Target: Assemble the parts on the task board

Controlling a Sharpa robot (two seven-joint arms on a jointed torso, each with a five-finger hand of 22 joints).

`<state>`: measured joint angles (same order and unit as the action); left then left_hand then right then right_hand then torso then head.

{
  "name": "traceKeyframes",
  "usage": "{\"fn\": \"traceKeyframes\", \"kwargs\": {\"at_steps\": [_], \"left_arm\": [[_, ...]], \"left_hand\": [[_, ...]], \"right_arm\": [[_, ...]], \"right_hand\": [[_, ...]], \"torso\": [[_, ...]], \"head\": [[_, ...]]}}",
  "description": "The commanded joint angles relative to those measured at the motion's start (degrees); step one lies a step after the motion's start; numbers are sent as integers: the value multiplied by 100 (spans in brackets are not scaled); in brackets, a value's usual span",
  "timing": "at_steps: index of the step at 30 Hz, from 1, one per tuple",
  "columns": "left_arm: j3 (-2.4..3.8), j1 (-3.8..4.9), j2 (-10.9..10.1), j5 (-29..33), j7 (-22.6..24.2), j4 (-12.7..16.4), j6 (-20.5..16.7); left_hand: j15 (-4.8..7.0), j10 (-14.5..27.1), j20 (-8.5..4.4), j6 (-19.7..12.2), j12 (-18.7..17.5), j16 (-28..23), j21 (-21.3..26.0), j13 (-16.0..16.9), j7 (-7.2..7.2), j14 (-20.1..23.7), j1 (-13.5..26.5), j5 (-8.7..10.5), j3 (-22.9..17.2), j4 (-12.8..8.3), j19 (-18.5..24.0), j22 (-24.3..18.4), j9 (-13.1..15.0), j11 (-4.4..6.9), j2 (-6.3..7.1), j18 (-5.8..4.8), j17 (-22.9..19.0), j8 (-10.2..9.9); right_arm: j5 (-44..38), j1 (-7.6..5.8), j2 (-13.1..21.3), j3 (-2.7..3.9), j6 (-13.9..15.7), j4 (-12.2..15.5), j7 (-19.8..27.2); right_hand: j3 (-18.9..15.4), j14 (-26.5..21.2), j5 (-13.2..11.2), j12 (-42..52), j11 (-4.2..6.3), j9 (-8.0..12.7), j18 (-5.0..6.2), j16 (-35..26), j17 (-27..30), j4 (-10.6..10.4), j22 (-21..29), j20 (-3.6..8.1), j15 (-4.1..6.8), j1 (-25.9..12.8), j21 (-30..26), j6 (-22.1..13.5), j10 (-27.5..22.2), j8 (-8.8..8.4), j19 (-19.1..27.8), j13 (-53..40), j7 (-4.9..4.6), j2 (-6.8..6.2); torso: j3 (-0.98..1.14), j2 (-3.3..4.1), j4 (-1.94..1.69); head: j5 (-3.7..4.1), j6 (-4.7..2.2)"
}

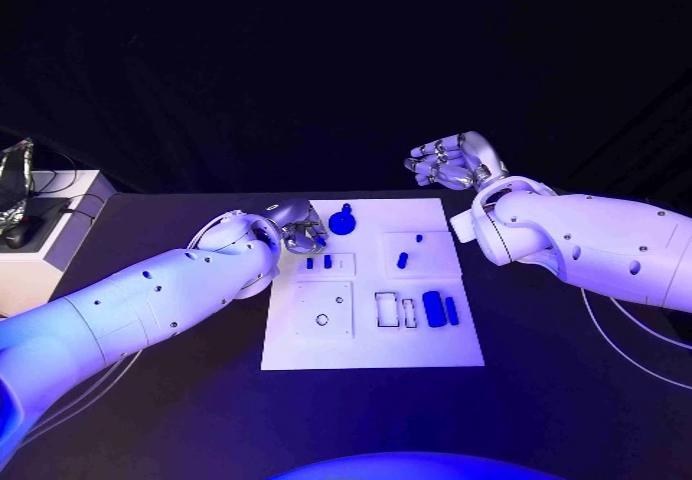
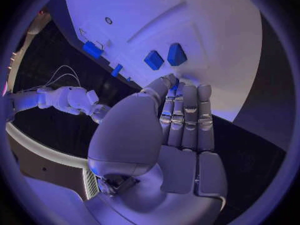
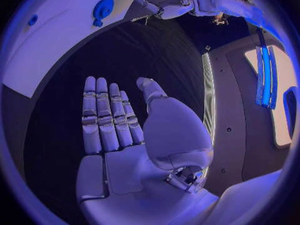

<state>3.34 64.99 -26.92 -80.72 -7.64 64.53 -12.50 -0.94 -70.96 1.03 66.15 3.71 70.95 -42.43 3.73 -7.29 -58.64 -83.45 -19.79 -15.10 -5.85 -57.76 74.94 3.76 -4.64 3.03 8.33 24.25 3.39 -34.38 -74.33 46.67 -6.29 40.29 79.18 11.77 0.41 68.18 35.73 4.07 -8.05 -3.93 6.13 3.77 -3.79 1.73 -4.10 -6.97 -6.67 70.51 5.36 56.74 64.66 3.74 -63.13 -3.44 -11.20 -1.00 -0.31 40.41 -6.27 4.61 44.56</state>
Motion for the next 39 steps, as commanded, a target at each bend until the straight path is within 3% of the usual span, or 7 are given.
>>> {"fn": "traceKeyframes", "kwargs": {"at_steps": [1, 14, 32, 36, 37, 38, 39], "left_arm": [[-8, -4, 17, -42, -53, 1, 251], [-65, -3, 64, -44, 0, -31, 381], [-76, -4, 37, -39, -42, -18, 348], [-75, -5, 23, -38, -84, -3, 369], [-74, -5, 21, -38, -93, 0, 373], [-74, -5, 17, -38, -108, 4, 380], [-74, -5, 13, -38, -126, 8, 395]], "left_hand": [[-1, 52, 27, -10, 27, -18, 13, 3, 7, 31, 0, 34, 37, 3, 9, 101, 5, 7, -45, 62, 6, 21], [-10, 194, 25, -198, 207, 53, 56, 19, 28, 112, -23, 71, 193, -21, 41, 100, -4, 6, -80, 32, -4, 15], [4, 359, -5, -246, 671, 123, 93, 30, 34, 132, -50, 89, 370, -63, 25, 100, -8, 35, -153, -4, 45, 13], [-53, 561, 24, -787, 652, 107, 134, 18, 104, 225, -18, 100, 367, -48, 61, 90, -24, -38, -104, -10, 39, 6], [-60, 588, 33, -1045, 668, 111, 143, 21, 136, 236, -18, 104, 366, -46, 62, 87, -31, -46, -92, -5, 36, 1], [-70, 610, 41, -1643, 681, 110, 153, 21, 195, 244, -24, 109, 371, -49, 61, 84, -55, -49, -74, -2, 30, -23], [-73, 626, 50, -1955, 708, 113, 166, 23, 232, 247, -26, 117, 389, -41, 57, 81, -65, -59, -66, 5, 24, -33]], "right_arm": [[-60, 0, -1, 3, -70, 6, 60], [-58, 0, 1, 3, -77, 2, 59], [-57, 0, 2, 3, -81, -6, 64], [-57, 0, 2, 3, -75, -6, 66], [-57, 0, 2, 3, -75, -6, 67], [-57, 0, 1, 3, -75, -7, 69], [-57, 0, 1, 3, -75, -8, 69]], "right_hand": [[-36, -45, 16, 3, 0, 3, -49, -17, 6, 11, 7, 10, 3, 6, 5, -28, -51, -10, 36, 6, -1, -1], [-36, -45, 16, 3, 0, 3, -49, -17, 6, 11, 7, 10, 3, 6, 5, -28, -51, -10, 36, 6, -1, -1], [-45, -47, 14, 2, -1, 4, -49, -18, 7, 8, 8, 8, 2, 2, 0, -29, -52, -12, 37, 6, -1, -2], [-48, -51, 14, 2, -2, 4, -49, -19, 7, 8, 8, 7, 1, 2, -2, -31, -55, -12, 39, 6, -2, -5], [-52, -55, 13, 1, -4, 4, -50, -19, 7, 8, 8, 6, -1, 2, -3, -34, -58, -12, 42, 7, -3, -8], [-52, -55, 13, 1, -4, 4, -50, -19, 7, 8, 8, 6, -1, 2, -3, -34, -58, -12, 42, 7, -3, -8], [-52, -55, 13, 1, -4, 4, -50, -19, 7, 8, 8, 6, -1, 2, -3, -34, -58, -12, 42, 7, -3, -8]], "torso": [[-5, 0, 1], [-7, 2, -1], [-7, 1, 1], [-11, 1, -2], [-11, 1, -2], [-10, 1, -1], [-11, 1, 0]], "head": [[4, 5], [24, 18], [18, 22], [21, 21], [21, 21], [20, 21], [21, 23]]}}
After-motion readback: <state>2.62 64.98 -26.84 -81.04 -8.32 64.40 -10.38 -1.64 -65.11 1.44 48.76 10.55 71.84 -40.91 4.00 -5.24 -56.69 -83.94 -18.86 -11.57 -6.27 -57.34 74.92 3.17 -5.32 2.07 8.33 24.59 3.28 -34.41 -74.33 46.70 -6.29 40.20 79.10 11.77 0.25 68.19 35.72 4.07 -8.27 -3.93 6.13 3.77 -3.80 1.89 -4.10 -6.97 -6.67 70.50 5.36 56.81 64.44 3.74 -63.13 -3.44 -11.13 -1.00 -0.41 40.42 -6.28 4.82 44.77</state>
